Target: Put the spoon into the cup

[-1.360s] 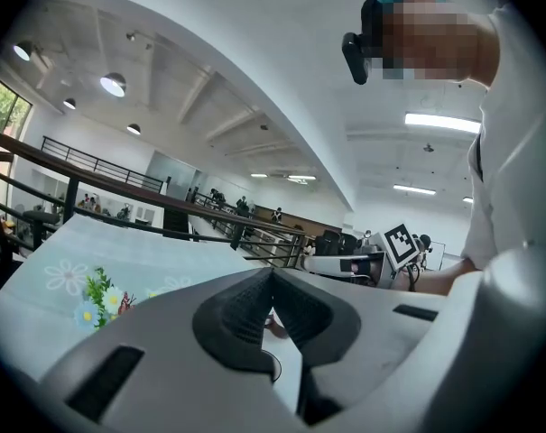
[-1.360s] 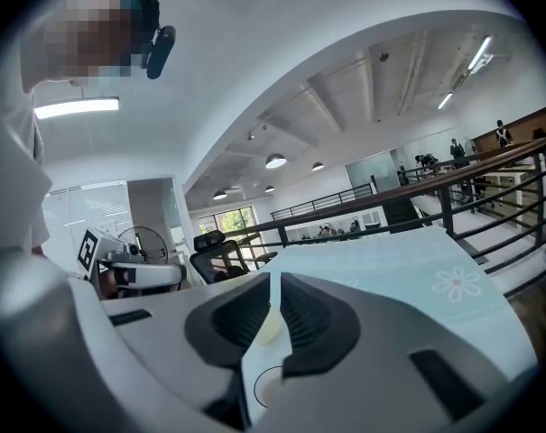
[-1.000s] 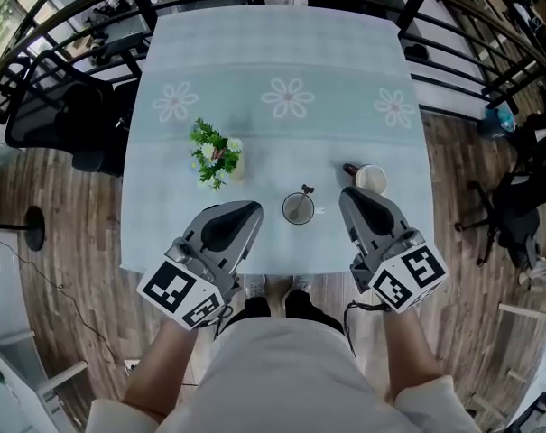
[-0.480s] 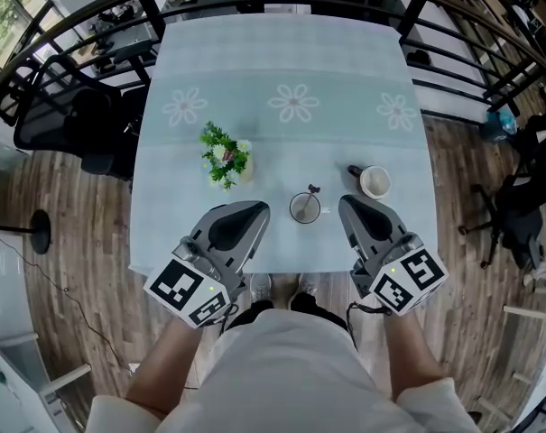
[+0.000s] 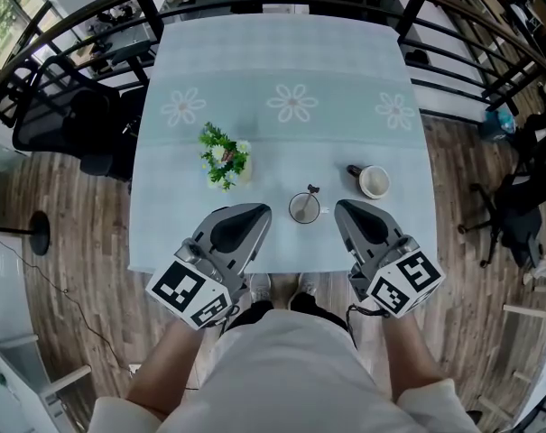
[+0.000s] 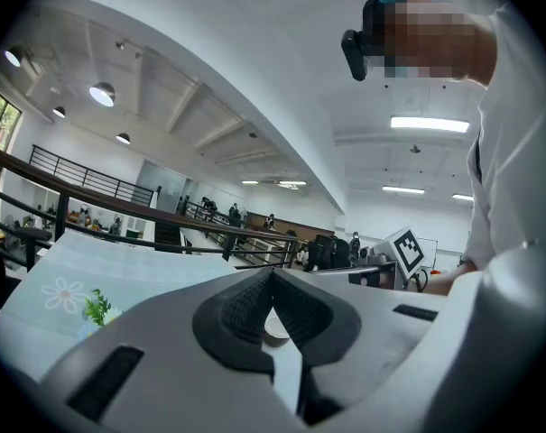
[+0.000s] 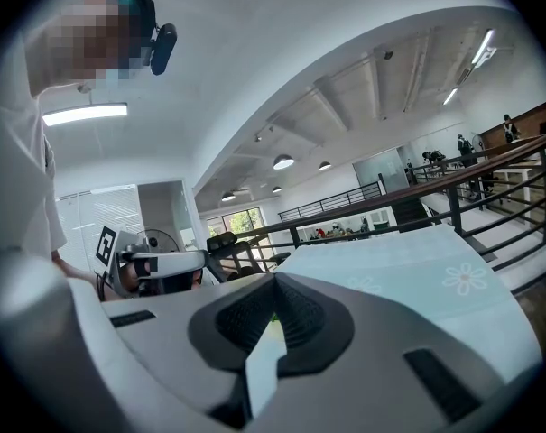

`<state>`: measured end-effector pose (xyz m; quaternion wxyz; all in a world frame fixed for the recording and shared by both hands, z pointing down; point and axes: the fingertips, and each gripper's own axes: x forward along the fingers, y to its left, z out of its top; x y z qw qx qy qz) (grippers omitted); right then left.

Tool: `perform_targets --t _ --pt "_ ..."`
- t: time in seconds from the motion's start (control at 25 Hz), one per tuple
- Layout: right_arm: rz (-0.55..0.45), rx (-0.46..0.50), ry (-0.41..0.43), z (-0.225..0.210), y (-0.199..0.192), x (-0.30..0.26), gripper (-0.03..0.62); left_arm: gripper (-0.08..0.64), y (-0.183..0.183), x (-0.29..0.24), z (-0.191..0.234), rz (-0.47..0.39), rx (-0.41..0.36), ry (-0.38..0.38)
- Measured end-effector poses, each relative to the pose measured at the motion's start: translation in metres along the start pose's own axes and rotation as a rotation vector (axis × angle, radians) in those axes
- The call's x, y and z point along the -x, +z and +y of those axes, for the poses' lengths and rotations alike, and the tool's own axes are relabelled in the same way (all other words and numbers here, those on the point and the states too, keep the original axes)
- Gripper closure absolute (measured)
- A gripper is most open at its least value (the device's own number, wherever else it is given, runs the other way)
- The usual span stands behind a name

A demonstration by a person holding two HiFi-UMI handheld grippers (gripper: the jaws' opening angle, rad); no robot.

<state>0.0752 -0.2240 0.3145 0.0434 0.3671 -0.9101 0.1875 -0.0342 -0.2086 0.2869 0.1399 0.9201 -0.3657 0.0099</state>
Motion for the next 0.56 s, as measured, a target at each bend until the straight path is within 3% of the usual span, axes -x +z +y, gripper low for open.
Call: perform_targets --t 0.56 --pt "0.012 -0.005 0.010 -0.0048 -0.0013 -0.0010 0.571 0.538 -0.0013 -0.0073 0.0025 0.005 0.002 -0.003"
